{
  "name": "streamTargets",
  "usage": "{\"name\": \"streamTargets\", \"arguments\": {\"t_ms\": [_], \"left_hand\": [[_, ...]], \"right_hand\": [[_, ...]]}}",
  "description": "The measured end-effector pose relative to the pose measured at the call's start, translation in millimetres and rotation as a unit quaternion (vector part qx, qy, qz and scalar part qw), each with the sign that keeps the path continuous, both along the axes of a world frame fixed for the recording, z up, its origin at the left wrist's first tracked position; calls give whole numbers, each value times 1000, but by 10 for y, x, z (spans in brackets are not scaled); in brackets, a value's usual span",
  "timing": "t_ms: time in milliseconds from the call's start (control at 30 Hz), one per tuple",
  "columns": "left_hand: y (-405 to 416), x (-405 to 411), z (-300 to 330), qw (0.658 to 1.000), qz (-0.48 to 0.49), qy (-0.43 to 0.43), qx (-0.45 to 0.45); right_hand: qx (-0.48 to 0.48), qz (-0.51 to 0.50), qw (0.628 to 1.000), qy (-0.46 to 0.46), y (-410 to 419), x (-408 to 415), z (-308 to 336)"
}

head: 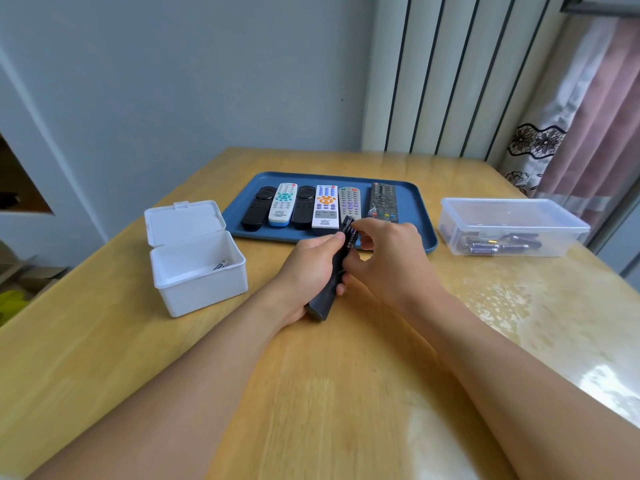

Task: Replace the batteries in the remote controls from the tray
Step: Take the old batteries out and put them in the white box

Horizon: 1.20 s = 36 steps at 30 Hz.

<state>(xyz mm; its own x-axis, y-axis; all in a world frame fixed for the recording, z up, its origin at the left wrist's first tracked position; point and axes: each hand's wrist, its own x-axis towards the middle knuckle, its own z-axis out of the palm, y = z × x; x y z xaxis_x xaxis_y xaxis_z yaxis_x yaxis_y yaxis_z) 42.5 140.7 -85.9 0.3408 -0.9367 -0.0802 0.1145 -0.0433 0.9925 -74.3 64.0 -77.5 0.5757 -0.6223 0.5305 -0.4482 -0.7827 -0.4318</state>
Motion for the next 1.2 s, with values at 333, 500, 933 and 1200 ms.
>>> {"name": "streamTargets", "arguments": {"t_ms": [333,500,933,1200], "left_hand": [[2,14,31,998,14,59,1],[29,32,72,996,7,90,14],[71,11,164,989,45,140,35],[272,102,235,985,37,154,61]], "right_hand": [[6,11,1000,-20,66,15,15],[70,49,996,-18,124,3,29],[174,30,961,-211,109,-16,74],[79,139,987,-15,505,735,542]]}}
